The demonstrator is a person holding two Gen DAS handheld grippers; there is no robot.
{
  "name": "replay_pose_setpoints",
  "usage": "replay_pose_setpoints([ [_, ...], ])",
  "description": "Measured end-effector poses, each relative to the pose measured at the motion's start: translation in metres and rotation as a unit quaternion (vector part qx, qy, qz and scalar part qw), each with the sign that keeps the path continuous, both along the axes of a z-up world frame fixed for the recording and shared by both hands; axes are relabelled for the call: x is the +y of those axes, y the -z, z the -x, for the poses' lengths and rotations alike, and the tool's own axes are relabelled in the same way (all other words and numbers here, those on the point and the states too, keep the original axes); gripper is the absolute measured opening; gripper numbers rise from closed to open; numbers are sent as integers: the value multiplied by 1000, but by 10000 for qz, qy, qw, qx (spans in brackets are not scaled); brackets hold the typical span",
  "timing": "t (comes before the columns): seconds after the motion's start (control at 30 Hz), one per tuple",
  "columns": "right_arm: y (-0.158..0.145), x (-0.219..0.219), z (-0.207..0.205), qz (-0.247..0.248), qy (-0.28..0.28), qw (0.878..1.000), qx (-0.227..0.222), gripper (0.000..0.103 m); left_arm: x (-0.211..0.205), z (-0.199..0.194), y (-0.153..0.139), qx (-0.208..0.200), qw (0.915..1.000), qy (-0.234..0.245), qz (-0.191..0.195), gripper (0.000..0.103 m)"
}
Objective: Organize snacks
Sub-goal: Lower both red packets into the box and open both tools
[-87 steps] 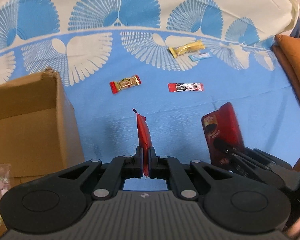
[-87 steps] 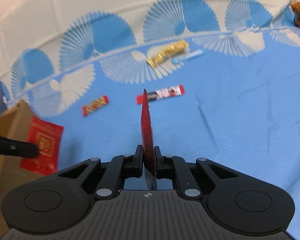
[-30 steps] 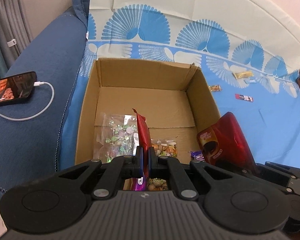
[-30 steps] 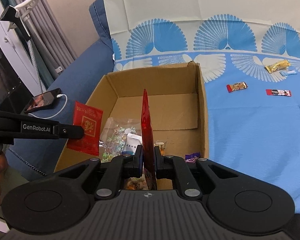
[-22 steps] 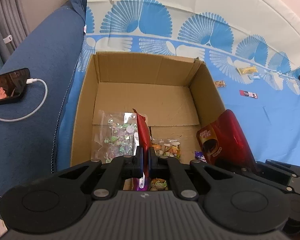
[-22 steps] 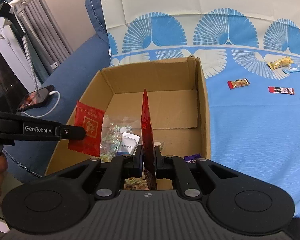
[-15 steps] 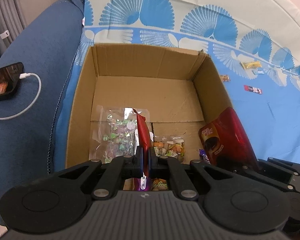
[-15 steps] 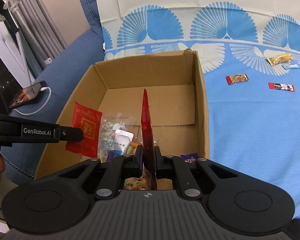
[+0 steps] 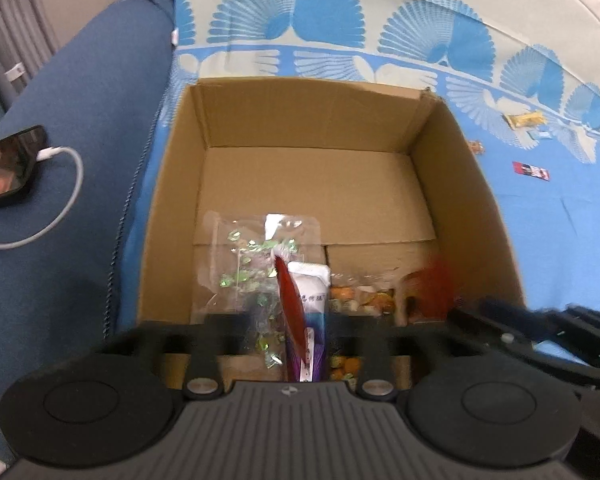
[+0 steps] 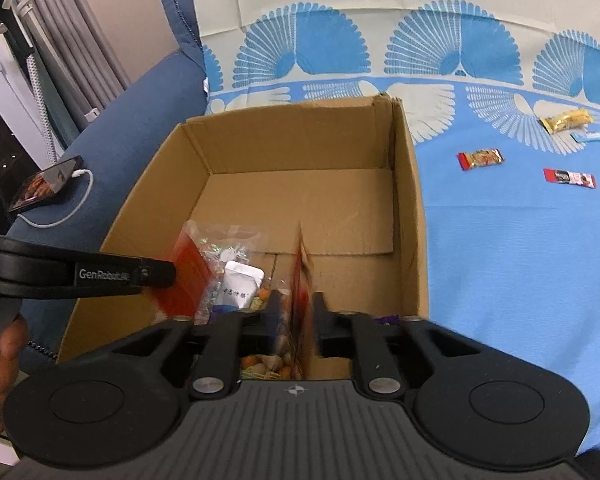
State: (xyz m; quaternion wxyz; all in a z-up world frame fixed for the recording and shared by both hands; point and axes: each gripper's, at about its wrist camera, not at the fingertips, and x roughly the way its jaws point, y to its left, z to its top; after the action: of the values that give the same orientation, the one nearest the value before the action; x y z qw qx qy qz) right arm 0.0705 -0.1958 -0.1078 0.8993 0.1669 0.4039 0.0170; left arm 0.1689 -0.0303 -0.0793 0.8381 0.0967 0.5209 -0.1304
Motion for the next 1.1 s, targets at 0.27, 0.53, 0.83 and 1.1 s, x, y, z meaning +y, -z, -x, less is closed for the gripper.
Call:
replay_pose_setpoints([
  [0.27,-14,0,17,-8,12,10000,-9,79,9,18,-16,-70,9999,-102,10,103],
  [0.53,-33,8,48,-70,-48,9999,-108,86,16,44,-28,-12,9998,-149,89,103],
  [0.83,-54,16,88,20,184,9993,-337,90,31,84,-52,-336,9989,-303,140,103],
  [1.1,-68,27,118,134,176,9981,-571,93,39,114,-68,-555,9977,-315,242,103],
])
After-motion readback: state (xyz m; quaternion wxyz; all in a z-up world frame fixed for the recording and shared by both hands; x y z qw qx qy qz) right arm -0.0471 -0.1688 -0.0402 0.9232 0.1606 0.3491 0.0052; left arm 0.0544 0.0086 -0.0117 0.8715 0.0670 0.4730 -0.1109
